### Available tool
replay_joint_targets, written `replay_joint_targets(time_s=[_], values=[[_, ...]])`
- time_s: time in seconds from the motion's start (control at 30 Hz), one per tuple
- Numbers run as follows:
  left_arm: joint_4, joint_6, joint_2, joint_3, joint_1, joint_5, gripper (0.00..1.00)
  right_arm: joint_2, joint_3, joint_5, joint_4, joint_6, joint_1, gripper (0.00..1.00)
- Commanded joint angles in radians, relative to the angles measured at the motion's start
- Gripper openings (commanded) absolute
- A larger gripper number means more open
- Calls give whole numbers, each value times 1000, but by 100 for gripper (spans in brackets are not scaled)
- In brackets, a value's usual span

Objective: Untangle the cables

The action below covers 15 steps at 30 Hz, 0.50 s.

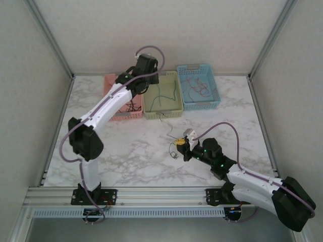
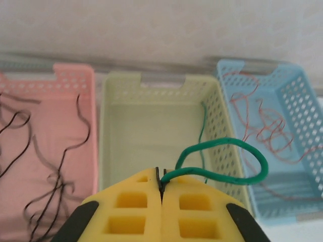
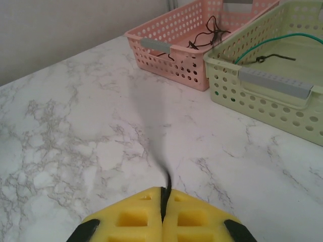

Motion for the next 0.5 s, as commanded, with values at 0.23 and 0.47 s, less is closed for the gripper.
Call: replay_joint_targets(time_s=[0.23,0.47], values=[[-264,6,421,610,43,-17,0,-34,-21,-29,-6,-6,4,0],[-260,-2,561,712,69,43,3,-8,-10,-28,-9,-6,3,0]])
